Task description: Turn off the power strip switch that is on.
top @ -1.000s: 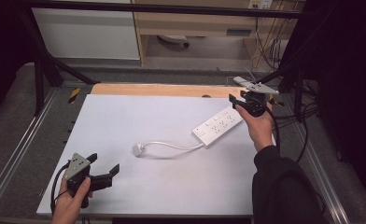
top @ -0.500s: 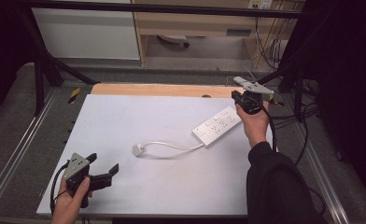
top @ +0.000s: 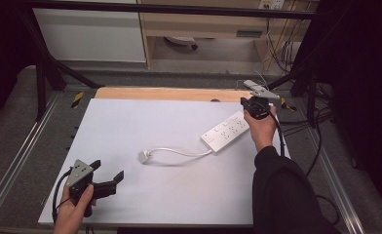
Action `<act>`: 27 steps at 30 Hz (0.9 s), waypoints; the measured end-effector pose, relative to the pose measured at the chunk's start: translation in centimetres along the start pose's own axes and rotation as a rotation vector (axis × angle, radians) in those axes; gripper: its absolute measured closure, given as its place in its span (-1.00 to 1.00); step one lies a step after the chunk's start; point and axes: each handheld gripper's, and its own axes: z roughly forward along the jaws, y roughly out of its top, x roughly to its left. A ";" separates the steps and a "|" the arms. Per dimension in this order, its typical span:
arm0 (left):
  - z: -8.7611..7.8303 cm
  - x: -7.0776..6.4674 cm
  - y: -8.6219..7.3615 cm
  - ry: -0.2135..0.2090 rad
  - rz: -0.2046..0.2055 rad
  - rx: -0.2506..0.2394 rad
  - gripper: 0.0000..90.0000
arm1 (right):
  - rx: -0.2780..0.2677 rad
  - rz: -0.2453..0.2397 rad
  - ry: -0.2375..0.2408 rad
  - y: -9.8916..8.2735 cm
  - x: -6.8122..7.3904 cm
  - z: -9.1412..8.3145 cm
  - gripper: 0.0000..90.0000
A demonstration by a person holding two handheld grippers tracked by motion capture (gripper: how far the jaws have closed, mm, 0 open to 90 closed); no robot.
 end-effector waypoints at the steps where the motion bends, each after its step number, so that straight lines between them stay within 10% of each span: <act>1: 0.0 0.0 0.0 -0.002 0.000 -0.002 -0.87 | 0.000 0.000 0.000 0.0 0.0 0.0 1.00; 27: 0.2 0.0 -0.1 0.003 -0.012 0.001 -0.87 | 0.039 0.031 -0.001 -1.9 -0.5 2.4 1.00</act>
